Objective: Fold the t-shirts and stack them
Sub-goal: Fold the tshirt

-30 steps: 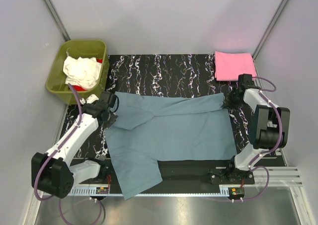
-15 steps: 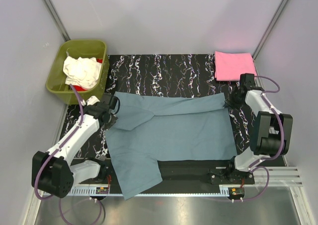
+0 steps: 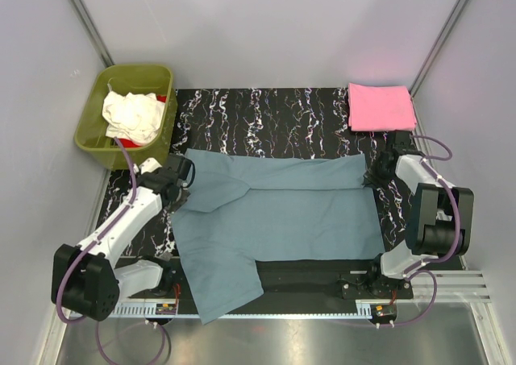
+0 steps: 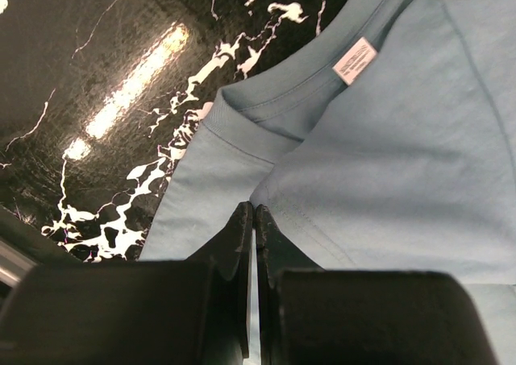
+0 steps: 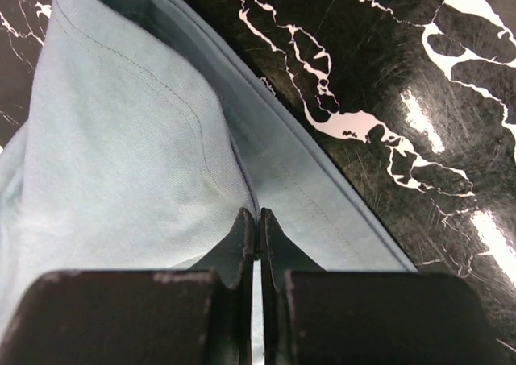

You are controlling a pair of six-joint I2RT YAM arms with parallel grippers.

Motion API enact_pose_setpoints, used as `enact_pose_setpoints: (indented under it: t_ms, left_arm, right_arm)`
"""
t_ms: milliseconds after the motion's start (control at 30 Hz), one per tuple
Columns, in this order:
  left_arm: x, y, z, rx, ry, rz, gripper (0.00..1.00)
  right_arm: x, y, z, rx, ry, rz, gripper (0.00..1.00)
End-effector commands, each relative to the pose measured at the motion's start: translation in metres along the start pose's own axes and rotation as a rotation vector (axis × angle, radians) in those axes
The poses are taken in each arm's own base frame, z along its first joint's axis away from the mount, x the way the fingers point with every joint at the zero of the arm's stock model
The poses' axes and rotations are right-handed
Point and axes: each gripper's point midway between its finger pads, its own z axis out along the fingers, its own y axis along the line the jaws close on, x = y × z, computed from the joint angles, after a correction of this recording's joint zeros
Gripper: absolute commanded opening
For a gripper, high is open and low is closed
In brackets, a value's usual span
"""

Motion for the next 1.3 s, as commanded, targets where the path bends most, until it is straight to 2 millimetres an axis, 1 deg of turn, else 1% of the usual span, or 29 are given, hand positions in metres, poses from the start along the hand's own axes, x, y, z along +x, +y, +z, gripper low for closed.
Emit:
enact_pose_setpoints:
  t_ms: [0,67,167,200,233,267,300,333,367,400,433,467,500,533,567,600,633,700,733,800,833,900,933,967,1033,1100,1133,1200,1267]
  left_arm:
    - [0.005,0.0,0.007,-0.003,0.003,-0.002,0.0]
    - [0.009,0.0,0.009,-0.004,0.018,0.003,0.0]
    - [0.008,-0.003,0.009,0.002,0.015,0.0,0.0]
    - [0.004,-0.005,0.007,0.008,0.005,0.001,0.0]
    - [-0.001,-0.008,0.005,0.014,-0.009,-0.001,0.0]
    - [-0.015,-0.017,-0.003,0.032,-0.044,-0.012,0.0]
    - [-0.024,-0.023,-0.009,0.045,-0.064,-0.016,0.0]
    - [-0.043,-0.038,-0.023,0.087,-0.1,-0.042,0.0]
    - [-0.056,-0.043,-0.028,0.089,-0.136,-0.052,0.0]
    - [-0.067,-0.05,-0.035,0.107,-0.163,-0.064,0.0]
    - [-0.086,-0.068,-0.049,0.165,-0.206,-0.099,0.0]
    - [-0.097,-0.077,-0.053,0.195,-0.214,-0.117,0.0]
    - [-0.108,-0.087,-0.059,0.228,-0.231,-0.118,0.0]
    - [-0.128,-0.106,-0.073,0.29,-0.27,-0.154,0.0]
    - [-0.14,-0.115,-0.079,0.32,-0.292,-0.177,0.0]
    - [-0.15,-0.125,-0.085,0.353,-0.315,-0.173,0.0]
    - [-0.168,-0.143,-0.095,0.413,-0.356,-0.202,0.0]
    - [-0.181,-0.16,-0.101,0.466,-0.378,-0.211,0.0]
    - [-0.191,-0.173,-0.102,0.499,-0.398,-0.227,0.0]
    - [-0.2,-0.181,-0.097,0.505,-0.407,-0.24,0.0]
    - [-0.202,-0.188,-0.088,0.495,-0.402,-0.242,0.0]
    - [-0.206,-0.189,-0.073,0.47,-0.396,-0.256,0.0]
    - [-0.204,-0.191,-0.059,0.449,-0.384,-0.257,0.0]
    - [-0.206,-0.19,-0.052,0.443,-0.371,-0.27,0.0]
    - [-0.204,-0.195,-0.036,0.442,-0.346,-0.269,0.0]
    - [-0.204,-0.2,-0.03,0.473,-0.33,-0.271,0.0]
    - [-0.206,-0.206,-0.028,0.506,-0.34,-0.273,0.0]
    - [-0.211,-0.217,-0.033,0.56,-0.335,-0.254,0.0]
    - [-0.21,-0.218,-0.029,0.542,-0.31,-0.238,0.0]
  right_arm:
    - [-0.017,0.003,-0.002,-0.011,-0.088,0.021,0.0]
    - [-0.022,0.006,-0.001,-0.031,-0.118,0.014,0.0]
    - [-0.04,0.018,-0.007,-0.066,-0.169,0.008,0.0]
    - [-0.057,0.031,-0.016,-0.097,-0.204,0.005,0.0]
    - [-0.063,0.039,-0.019,-0.12,-0.208,0.001,0.0]
    - [-0.071,0.047,-0.022,-0.145,-0.224,-0.002,0.0]
    - [-0.089,0.063,-0.032,-0.192,-0.262,-0.007,0.0]
    - [-0.095,0.075,-0.03,-0.235,-0.255,-0.013,0.0]
    - [-0.101,0.084,-0.031,-0.261,-0.256,-0.018,0.0]
    - [-0.118,0.102,-0.041,-0.319,-0.294,-0.023,0.0]
    - [-0.118,0.114,-0.037,-0.375,-0.268,-0.033,0.0]
    - [-0.124,0.124,-0.04,-0.414,-0.272,-0.037,0.0]
    - [-0.136,0.138,-0.049,-0.463,-0.295,-0.048,0.0]
    - [-0.139,0.149,-0.048,-0.505,-0.285,-0.061,0.0]
    - [-0.146,0.156,-0.053,-0.53,-0.301,-0.072,0.0]
    - [-0.158,0.168,-0.063,-0.575,-0.343,-0.087,0.0]
    - [-0.16,0.175,-0.065,-0.61,-0.34,-0.102,0.0]
    - [-0.169,0.188,-0.072,-0.668,-0.368,-0.125,0.0]
    - [-0.171,0.19,-0.071,-0.676,-0.374,-0.128,0.0]
    - [-0.178,0.191,-0.069,-0.676,-0.381,-0.126,0.0]
    - [-0.177,0.19,-0.06,-0.669,-0.365,-0.121,0.0]
    - [-0.178,0.188,-0.052,-0.673,-0.353,-0.117,0.0]
    - [-0.176,0.186,-0.044,-0.668,-0.339,-0.114,0.0]
    - [-0.175,0.185,-0.04,-0.667,-0.335,-0.119,0.0]
    - [-0.173,0.181,-0.03,-0.659,-0.325,-0.122,0.0]
    - [-0.173,0.175,-0.023,-0.646,-0.322,-0.129,0.0]
    - [-0.173,0.172,-0.018,-0.636,-0.311,-0.126,0.0]
    - [-0.17,0.172,-0.013,-0.642,-0.288,-0.129,0.0]
    - [-0.169,0.169,-0.012,-0.633,-0.277,-0.133,0.0]
